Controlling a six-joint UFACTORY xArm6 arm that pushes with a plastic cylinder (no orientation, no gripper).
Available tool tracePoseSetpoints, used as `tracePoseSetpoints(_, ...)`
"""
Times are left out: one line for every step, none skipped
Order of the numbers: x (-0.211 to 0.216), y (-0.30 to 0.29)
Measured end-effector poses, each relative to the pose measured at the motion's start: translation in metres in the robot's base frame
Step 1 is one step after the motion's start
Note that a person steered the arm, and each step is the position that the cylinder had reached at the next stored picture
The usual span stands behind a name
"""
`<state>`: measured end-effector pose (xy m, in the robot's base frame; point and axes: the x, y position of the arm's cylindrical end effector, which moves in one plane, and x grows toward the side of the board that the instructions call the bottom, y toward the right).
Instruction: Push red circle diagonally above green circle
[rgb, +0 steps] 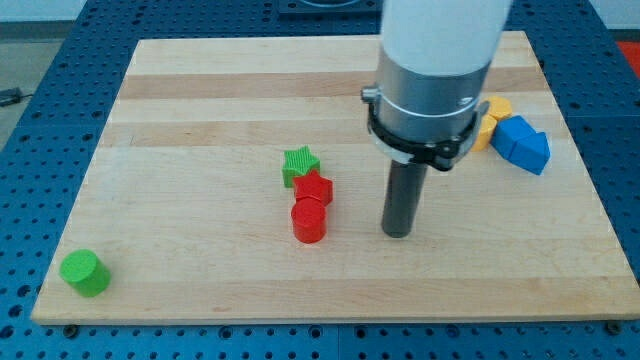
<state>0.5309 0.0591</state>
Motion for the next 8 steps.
tracePoseSetpoints(0.002,-0.020)
tracePoseSetpoints(0.007,-0.041)
tracePoseSetpoints(0.014,-0.059)
tracePoseSetpoints(0.017,-0.071)
tracePoseSetpoints(0.017,-0.074)
tracePoseSetpoints(0.012,-0.074)
tracePoseSetpoints(0.007,-0.074)
tracePoseSetpoints(-0.009,-0.082)
